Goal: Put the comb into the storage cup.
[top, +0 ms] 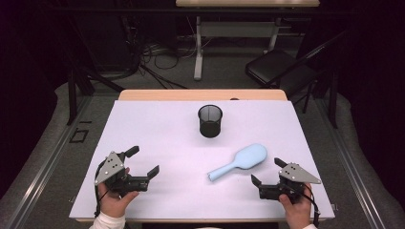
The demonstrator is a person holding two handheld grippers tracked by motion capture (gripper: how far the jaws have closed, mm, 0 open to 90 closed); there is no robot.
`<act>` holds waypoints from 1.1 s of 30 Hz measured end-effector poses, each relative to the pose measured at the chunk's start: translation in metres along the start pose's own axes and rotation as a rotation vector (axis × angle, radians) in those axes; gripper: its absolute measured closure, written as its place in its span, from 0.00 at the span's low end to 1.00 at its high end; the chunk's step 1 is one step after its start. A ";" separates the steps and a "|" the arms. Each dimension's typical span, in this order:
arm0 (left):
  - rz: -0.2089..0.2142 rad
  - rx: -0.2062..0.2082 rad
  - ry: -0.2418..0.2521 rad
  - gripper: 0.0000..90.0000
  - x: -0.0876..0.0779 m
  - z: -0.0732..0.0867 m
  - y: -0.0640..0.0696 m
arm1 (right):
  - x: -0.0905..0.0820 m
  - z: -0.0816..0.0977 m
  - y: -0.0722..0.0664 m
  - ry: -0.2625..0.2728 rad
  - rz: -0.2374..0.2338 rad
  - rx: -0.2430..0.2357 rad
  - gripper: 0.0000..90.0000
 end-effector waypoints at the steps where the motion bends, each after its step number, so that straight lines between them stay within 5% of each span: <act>1: 0.000 0.000 0.000 0.01 0.000 0.000 0.000 | 0.000 0.000 0.000 0.000 0.000 0.000 0.00; 10: 0.001 -0.002 0.000 0.01 0.005 0.000 -0.002 | 0.001 0.002 -0.006 -0.068 0.000 0.034 0.00; 20: 0.006 -0.014 0.003 0.01 0.008 0.001 -0.004 | 0.008 0.002 -0.017 -0.142 0.017 -0.003 0.01; 25: 0.011 -0.015 -0.005 0.02 0.009 0.001 -0.004 | 0.011 0.001 -0.020 -0.147 0.021 -0.018 0.07; 33: 0.008 -0.024 -0.020 0.04 0.010 0.004 -0.004 | 0.019 -0.008 -0.021 -0.137 -0.008 0.022 0.16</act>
Point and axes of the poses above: each handheld gripper's, and its own axes: x roughly forward along the jaws, z roughly out of its underside, y roughly to its right, the point moved 9 cm from there along x, roughly forward along the jaws, and after that the axes turned 9 degrees about z, right-handed, at the moved point
